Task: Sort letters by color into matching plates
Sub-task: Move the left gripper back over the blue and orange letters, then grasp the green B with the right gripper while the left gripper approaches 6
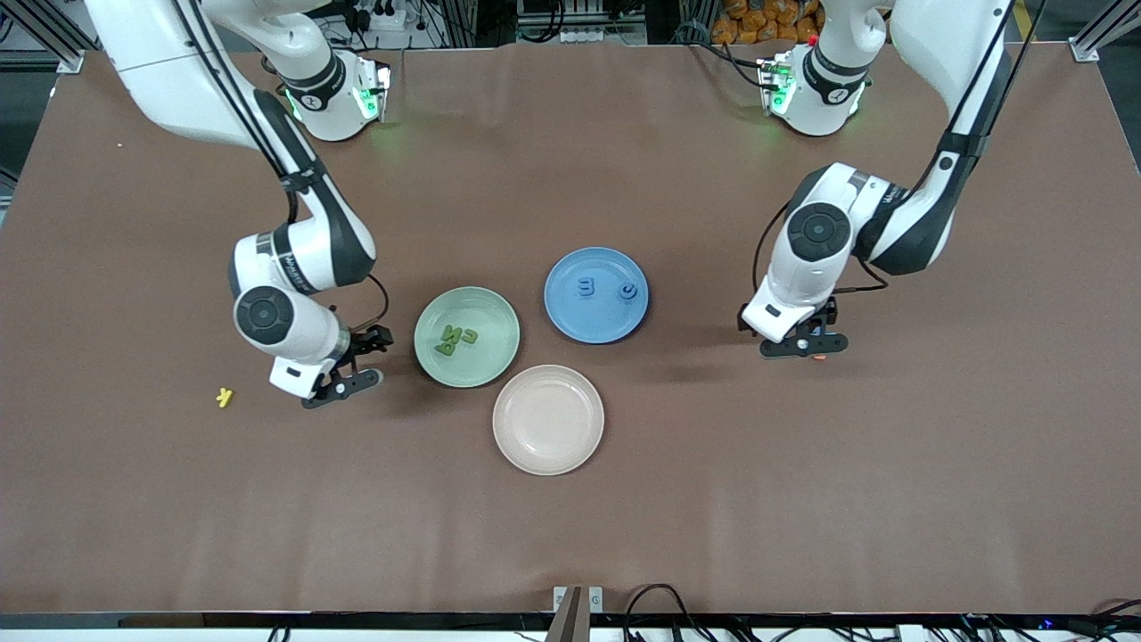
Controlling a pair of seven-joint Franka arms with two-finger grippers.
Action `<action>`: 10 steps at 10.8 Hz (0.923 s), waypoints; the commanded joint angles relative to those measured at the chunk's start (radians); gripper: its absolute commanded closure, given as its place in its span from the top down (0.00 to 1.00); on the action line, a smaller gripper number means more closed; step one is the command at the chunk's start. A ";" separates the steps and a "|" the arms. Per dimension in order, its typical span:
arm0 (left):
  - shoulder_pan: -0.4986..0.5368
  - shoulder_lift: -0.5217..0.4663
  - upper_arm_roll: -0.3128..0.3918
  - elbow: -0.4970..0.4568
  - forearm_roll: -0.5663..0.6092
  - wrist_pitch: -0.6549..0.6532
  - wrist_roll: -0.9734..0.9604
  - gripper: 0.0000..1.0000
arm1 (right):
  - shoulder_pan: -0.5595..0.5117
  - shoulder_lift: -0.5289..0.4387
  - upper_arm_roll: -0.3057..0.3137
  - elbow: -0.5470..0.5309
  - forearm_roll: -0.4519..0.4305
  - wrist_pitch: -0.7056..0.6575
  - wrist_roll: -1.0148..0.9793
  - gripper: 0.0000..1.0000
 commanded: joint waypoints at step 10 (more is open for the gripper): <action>0.004 -0.101 0.186 -0.258 -0.032 0.256 0.180 1.00 | -0.204 0.010 0.014 -0.094 -0.058 0.249 -0.395 1.00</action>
